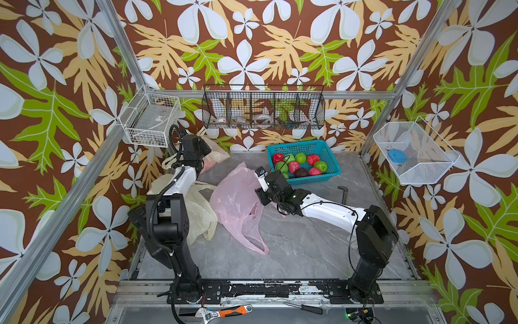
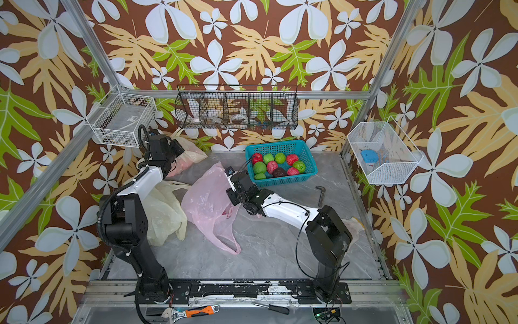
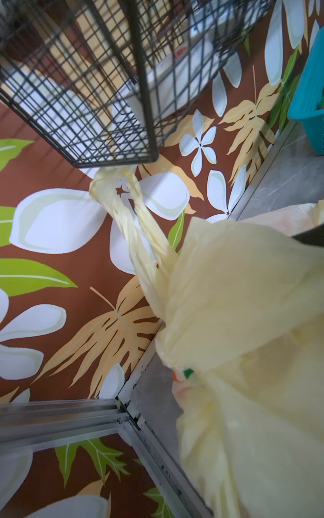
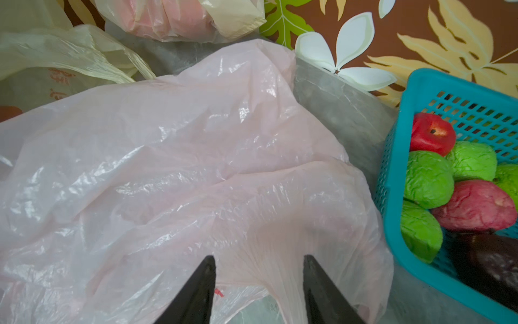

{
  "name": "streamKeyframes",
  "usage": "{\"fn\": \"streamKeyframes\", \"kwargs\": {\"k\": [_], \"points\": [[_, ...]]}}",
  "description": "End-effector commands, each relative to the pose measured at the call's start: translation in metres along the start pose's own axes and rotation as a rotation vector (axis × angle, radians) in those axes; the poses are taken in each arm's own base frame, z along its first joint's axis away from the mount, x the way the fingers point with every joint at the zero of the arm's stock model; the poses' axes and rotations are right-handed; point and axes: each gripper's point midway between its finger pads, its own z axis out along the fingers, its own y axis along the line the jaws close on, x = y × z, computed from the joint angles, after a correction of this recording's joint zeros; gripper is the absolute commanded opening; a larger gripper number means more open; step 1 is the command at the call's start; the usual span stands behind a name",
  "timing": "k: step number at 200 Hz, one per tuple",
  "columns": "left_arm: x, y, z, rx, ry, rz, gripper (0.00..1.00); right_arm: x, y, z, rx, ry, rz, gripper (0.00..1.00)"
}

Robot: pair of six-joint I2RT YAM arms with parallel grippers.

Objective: Untie the knot of a plastic bag & take out the apple
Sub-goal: Pick up the plastic bag from the corner of the board, then move the plastic bag to the center of the board.

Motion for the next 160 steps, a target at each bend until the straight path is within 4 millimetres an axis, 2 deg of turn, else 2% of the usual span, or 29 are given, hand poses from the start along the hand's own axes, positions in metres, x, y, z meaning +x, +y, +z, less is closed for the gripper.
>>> {"fn": "streamKeyframes", "kwargs": {"k": [1,53,82,103,130,160], "points": [[-0.018,-0.015,-0.015,0.056,-0.050,0.039,0.00,0.011,0.006,-0.003,-0.040,0.034,0.024,0.54],[-0.024,-0.040,-0.045,0.169,-0.012,0.056,0.00,0.034,0.016,-0.011,-0.105,0.072,0.071,0.54],[-0.014,-0.055,-0.068,0.271,0.029,0.072,0.00,0.043,0.023,-0.012,-0.146,0.075,0.106,0.55],[-0.010,-0.064,-0.090,0.333,0.046,0.098,0.00,0.043,0.050,-0.008,-0.257,0.073,0.087,0.55],[-0.013,-0.076,-0.120,0.403,0.042,0.116,0.00,0.050,0.085,0.009,-0.330,0.119,0.062,0.55],[-0.022,-0.084,-0.149,0.439,0.028,0.121,0.00,0.050,0.099,0.035,-0.364,0.132,0.141,0.54]]}}
